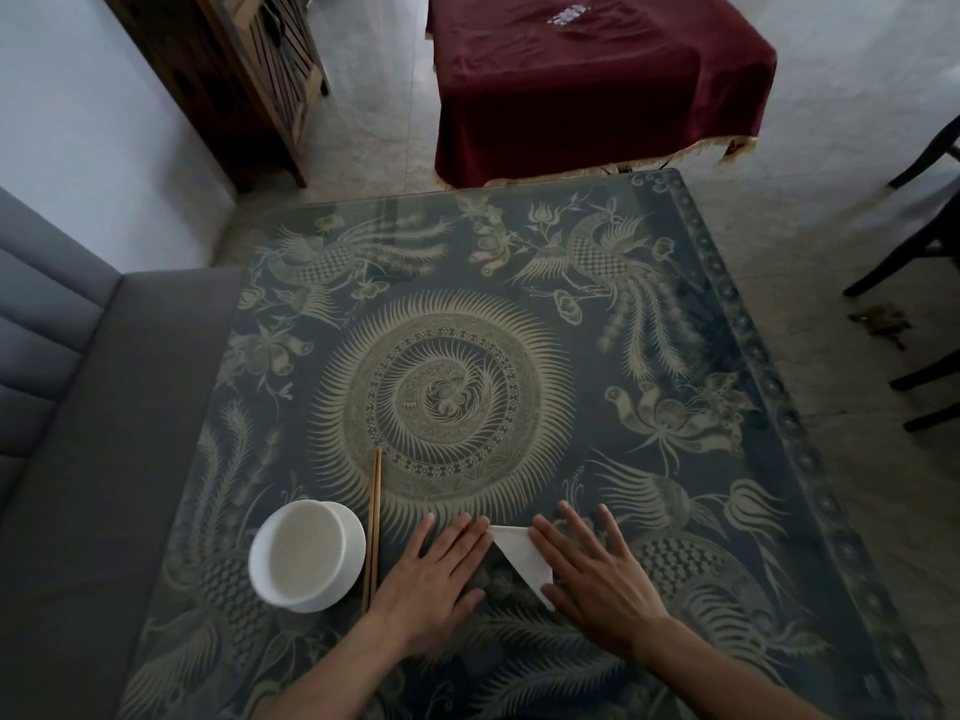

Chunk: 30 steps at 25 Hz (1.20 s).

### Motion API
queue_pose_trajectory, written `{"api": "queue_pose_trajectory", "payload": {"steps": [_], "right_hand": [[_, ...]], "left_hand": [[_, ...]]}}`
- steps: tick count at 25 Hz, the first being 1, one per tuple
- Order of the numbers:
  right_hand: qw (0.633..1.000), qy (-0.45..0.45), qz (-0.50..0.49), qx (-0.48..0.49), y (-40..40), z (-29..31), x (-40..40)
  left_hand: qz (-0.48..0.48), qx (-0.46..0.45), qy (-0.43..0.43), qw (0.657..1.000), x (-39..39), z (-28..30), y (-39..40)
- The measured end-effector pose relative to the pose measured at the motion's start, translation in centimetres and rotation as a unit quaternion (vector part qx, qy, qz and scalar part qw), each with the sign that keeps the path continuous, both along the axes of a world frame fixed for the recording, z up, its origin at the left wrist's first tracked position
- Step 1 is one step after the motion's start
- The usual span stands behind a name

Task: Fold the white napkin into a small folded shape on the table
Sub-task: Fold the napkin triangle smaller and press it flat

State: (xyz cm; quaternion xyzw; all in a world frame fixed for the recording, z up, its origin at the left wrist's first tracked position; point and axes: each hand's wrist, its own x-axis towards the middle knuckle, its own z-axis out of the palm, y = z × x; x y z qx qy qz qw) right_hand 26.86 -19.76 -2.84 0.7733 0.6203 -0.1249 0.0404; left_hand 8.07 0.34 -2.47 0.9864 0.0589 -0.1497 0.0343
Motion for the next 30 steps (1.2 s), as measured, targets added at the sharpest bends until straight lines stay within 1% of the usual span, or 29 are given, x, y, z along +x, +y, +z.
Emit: {"api": "queue_pose_trajectory", "payload": {"steps": [8, 10, 12, 13, 16, 17, 21, 24, 27, 30], "right_hand": [[0.999, -0.004, 0.048, 0.001, 0.4, 0.6, 0.8], [0.999, -0.004, 0.052, 0.003, 0.5, 0.7, 1.1], [0.998, 0.001, 0.057, 0.003, 0.4, 0.7, 1.3], [0.998, 0.004, 0.058, 0.002, 0.2, 0.6, 1.4], [0.998, 0.014, 0.064, -0.007, 0.1, 0.4, 1.7], [0.998, 0.015, 0.067, -0.011, 0.1, 0.3, 1.8], [0.998, 0.022, 0.063, -0.020, 0.0, 0.0, 2.3], [0.998, 0.027, 0.061, -0.022, 0.0, -0.3, 2.1], [0.998, 0.026, 0.060, -0.020, 0.0, -0.4, 2.1], [0.998, 0.028, 0.059, -0.020, -0.1, -0.5, 2.1]], "left_hand": [[-0.007, 0.038, 0.005, 0.999, 0.8, 1.1, 2.1], [-0.003, 0.031, 0.005, 0.999, 0.8, 1.1, 2.1], [-0.001, 0.013, -0.023, 1.000, 1.1, 1.0, 1.5], [-0.019, -0.008, -0.035, 0.999, 1.4, 0.8, 0.8], [-0.163, -0.054, -0.052, 0.984, 2.0, -0.5, -2.2], [-0.184, -0.062, -0.051, 0.980, 2.1, -0.9, -3.1], [-0.132, -0.069, -0.038, 0.988, 2.3, -1.1, -4.5], [-0.120, -0.051, -0.029, 0.991, 1.6, -1.5, -4.8], [-0.123, -0.027, -0.017, 0.992, 1.0, -1.6, -4.7], [-0.161, -0.026, -0.005, 0.987, 0.1, -1.9, -4.6]]}}
